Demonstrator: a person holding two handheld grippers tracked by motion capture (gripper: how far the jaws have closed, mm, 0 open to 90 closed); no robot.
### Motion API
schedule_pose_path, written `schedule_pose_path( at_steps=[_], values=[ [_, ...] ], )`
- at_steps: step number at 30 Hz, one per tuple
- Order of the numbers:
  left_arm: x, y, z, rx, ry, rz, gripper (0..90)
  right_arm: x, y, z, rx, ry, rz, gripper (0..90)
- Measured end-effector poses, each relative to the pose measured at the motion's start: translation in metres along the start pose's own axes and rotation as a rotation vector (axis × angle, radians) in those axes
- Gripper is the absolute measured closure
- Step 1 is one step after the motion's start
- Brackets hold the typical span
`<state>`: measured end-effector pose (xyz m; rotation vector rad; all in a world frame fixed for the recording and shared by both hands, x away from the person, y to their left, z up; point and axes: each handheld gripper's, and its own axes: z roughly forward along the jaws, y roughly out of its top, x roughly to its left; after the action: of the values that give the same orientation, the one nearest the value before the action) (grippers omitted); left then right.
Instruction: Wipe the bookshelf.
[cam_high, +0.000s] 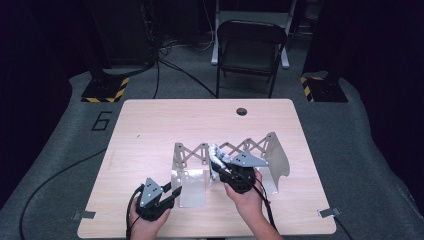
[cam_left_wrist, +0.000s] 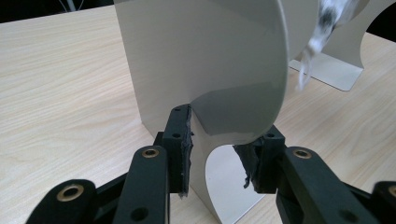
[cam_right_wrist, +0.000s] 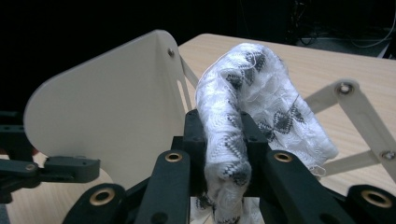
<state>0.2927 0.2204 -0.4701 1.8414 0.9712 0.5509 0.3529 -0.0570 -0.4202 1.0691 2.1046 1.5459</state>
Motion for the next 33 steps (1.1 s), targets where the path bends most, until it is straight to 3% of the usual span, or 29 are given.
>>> schedule_pose_path(
  at_steps=[5,13,15,25,29,33],
  values=[
    [0.0,0.0,0.0,0.003,-0.002,0.0,65.6,0.0,-0.01,0.004,0.028,0.009,0.001,77.5],
    [0.0,0.0,0.0,0.007,-0.003,0.003,65.6,-0.002,-0.049,0.02,0.149,0.015,0.032,77.5],
    [0.0,0.0,0.0,0.008,-0.003,0.004,65.7,0.0,-0.052,0.019,0.157,0.016,0.039,77.5],
    [0.0,0.0,0.0,0.009,-0.004,0.002,65.7,0.018,-0.019,-0.02,0.013,0.068,0.015,77.5],
    [-0.001,0.0,0.001,0.007,-0.004,-0.001,65.6,0.021,-0.025,-0.019,0.029,0.057,-0.022,77.5],
    [-0.001,-0.001,0.002,0.01,-0.005,0.004,66.5,0.017,-0.039,-0.007,0.078,0.047,-0.009,77.4]
  ],
)
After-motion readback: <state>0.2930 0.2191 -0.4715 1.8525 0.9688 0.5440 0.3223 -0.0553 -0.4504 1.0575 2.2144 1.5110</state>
